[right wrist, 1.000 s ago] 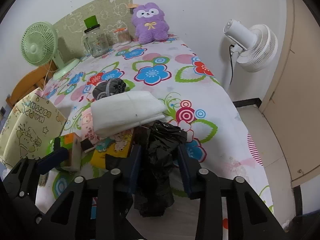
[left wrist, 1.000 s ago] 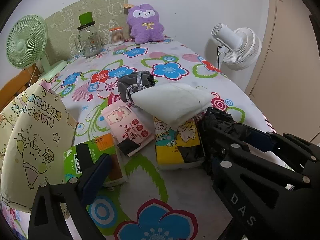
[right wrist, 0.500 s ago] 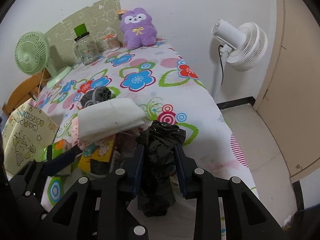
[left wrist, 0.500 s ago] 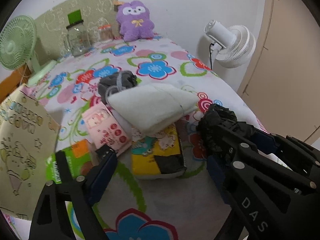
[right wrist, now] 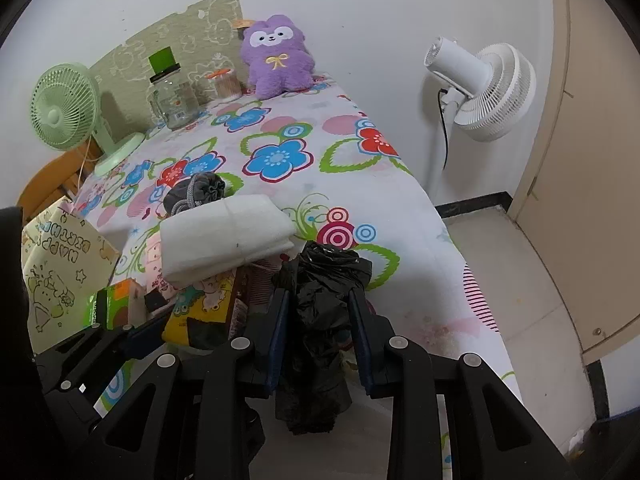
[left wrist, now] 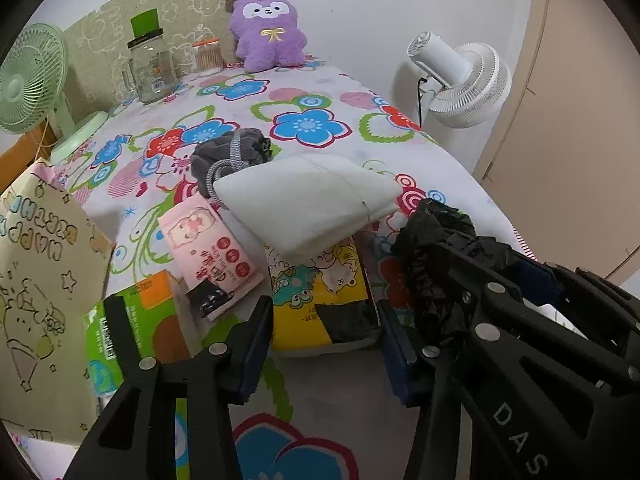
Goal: Organize soft objects
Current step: 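Grasp the black plastic bag with the right gripper while the left gripper approaches the yellow package, then grasp the yellow cartoon package with the left gripper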
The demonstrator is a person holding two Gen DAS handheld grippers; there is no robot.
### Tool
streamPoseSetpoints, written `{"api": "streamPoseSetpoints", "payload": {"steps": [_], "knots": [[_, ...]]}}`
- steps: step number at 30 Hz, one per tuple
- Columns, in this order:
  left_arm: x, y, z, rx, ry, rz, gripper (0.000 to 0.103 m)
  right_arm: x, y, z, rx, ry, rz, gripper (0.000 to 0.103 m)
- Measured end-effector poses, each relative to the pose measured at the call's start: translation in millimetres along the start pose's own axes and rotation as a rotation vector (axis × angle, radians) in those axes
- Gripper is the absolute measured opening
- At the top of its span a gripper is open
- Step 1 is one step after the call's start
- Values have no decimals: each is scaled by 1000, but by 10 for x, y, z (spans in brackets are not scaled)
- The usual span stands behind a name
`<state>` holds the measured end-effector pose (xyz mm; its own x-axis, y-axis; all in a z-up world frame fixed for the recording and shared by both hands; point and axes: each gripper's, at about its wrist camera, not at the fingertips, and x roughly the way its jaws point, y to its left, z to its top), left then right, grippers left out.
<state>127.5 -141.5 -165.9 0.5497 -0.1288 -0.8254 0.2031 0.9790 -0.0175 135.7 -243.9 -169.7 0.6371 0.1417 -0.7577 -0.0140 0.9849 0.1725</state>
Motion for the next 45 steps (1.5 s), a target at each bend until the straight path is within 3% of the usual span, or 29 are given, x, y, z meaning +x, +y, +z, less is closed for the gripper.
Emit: {"api": "streamPoseSetpoints", "payload": {"steps": [25,45], "knots": [[-686,222,-105,-23,-133,8,50,-594,403,1,-56,-113,21,33],[-1224,355,-5,-19,-245,28,50,-1097,662,133,-75,-210,44,33]]}}
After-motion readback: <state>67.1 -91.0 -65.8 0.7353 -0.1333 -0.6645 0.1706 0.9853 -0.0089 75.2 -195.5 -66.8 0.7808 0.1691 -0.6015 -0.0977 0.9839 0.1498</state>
